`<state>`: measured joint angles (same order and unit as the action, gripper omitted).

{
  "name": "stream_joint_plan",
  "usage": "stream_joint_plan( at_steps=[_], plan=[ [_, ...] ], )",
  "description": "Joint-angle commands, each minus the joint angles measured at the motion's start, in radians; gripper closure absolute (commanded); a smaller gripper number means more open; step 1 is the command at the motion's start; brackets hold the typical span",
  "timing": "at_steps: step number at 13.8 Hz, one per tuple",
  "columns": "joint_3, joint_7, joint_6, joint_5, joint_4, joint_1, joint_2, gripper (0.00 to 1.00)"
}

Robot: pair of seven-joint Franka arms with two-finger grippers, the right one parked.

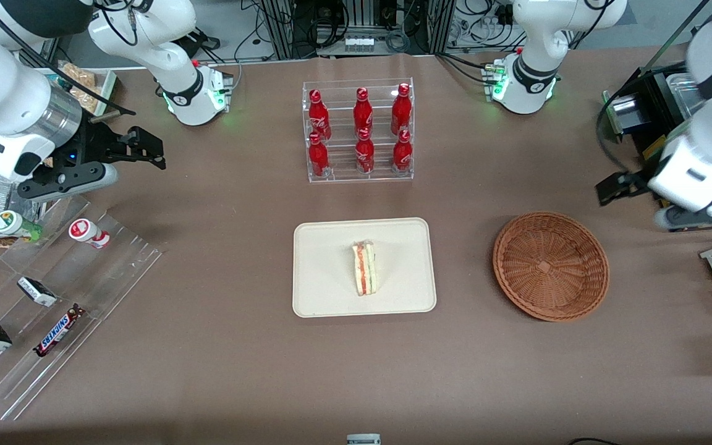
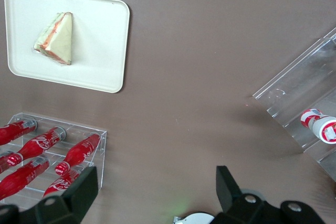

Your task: Place sandwich from basket to tray

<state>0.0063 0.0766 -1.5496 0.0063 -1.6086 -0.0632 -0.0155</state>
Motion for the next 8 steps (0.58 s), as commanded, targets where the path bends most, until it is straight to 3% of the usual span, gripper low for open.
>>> stream_joint_plan(
  at_steps=[1,8],
  plan=[
    [0.007,-0.093,0.019,-0.037,-0.005,0.029,0.062,0.00],
    [0.009,-0.090,0.013,-0.032,0.003,0.025,0.051,0.00]
  ],
)
